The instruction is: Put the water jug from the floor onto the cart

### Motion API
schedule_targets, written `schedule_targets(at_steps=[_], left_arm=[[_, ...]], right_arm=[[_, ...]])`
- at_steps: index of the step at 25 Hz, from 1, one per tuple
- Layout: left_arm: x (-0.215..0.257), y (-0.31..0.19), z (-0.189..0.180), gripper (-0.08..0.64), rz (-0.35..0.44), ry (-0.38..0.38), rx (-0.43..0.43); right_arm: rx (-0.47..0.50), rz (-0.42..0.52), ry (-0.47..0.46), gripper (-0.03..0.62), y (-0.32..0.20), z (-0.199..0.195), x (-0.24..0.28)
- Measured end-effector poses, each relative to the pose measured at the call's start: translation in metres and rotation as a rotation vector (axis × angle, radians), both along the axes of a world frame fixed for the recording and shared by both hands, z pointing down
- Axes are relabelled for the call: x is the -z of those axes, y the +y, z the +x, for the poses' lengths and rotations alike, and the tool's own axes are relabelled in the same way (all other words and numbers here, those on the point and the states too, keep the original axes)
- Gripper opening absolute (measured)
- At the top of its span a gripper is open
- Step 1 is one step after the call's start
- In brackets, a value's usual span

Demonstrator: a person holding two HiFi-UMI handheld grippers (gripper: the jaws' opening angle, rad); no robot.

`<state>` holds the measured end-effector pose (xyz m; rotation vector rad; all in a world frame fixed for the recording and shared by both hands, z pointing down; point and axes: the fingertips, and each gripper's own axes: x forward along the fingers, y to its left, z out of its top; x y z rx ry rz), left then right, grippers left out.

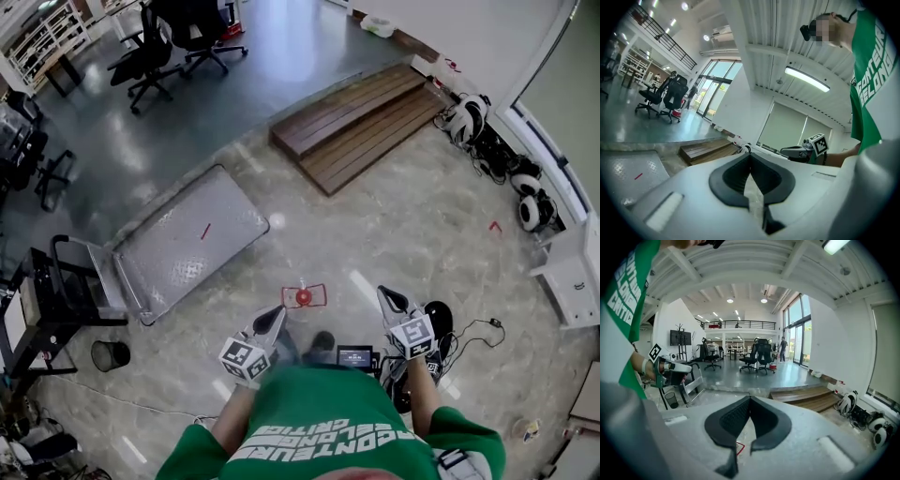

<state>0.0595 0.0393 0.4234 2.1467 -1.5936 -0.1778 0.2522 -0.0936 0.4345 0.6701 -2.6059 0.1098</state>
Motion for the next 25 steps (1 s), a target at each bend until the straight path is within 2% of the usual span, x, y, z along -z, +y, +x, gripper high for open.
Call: schedule_targets(at_steps=[5, 12, 17, 20, 25], left_arm=[[-0.025, -0.011, -0.018, 0.017, -0.025, -0.022, 0.004], [-0.070, -0.020, -0.023, 0.017, -0.065, -0.039, -0.003], [-0.102, -0.020, -0.037, 0.017, -0.124, -0.039, -0.033], [-0.130, -0.037, -0.048, 0.017, -0.139, -0.049, -0.043], [-0.187, -0.049, -0.053, 0.017, -0.197, -0.039, -0.069]], right_arm=[[0.018, 0.035, 0.012, -0.006, -0.026, -0.016, -0.020], [0.063, 0.061, 0.056, -0.006, -0.032, -0.041, -0.082], [0.073, 0.002, 0.096, -0.006, -0.025, -0.070, -0.116], [0.077, -0.004, 0.066, -0.006, -0.042, -0.093, -0.141], [0.092, -0.073, 0.100, -0.006, -0.040, -0.104, -0.208]])
